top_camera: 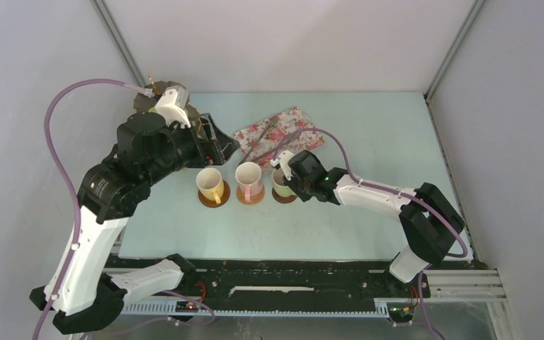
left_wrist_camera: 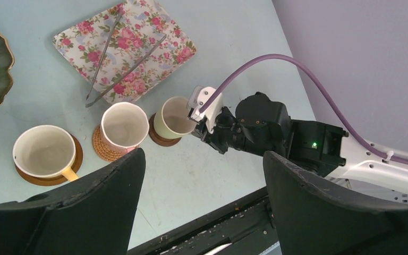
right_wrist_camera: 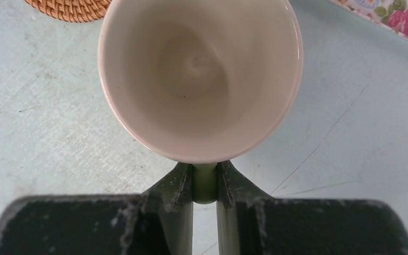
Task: Serve the afternoon tea
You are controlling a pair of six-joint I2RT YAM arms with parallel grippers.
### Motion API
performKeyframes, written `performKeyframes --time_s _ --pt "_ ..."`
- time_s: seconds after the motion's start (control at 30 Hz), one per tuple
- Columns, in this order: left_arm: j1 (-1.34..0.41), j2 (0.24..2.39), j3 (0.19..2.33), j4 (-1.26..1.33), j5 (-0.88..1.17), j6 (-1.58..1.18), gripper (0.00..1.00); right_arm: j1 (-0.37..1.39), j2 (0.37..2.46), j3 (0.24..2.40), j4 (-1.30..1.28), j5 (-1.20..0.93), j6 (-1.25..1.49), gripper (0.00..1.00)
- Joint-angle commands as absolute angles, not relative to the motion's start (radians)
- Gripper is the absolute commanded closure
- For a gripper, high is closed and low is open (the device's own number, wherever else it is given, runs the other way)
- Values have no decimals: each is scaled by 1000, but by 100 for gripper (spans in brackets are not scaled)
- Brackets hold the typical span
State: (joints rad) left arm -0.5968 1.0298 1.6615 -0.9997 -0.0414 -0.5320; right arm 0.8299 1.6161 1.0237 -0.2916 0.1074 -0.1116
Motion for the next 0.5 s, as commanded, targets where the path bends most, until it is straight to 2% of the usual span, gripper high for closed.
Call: performKeyframes --time_s 0.0,0.07,0.2,0.4,0.47 --pt "-579 1038 1670 -954 -12 -529 12 837 1602 1068 -217 101 -88 100" --pt "-577 1042 1670 -951 -8 -529 12 839 1603 1068 -214 101 -88 100" --pt "-571 1049 1670 -944 -8 -529 12 839 1606 1067 -205 119 -82 90" --pt "-567 1036 1672 -926 -57 -507 13 838 1496 1063 -241 158 -56 54" --pt "-566 1014 1661 -909 -113 -489 12 838 1449 1063 -260 151 -65 36"
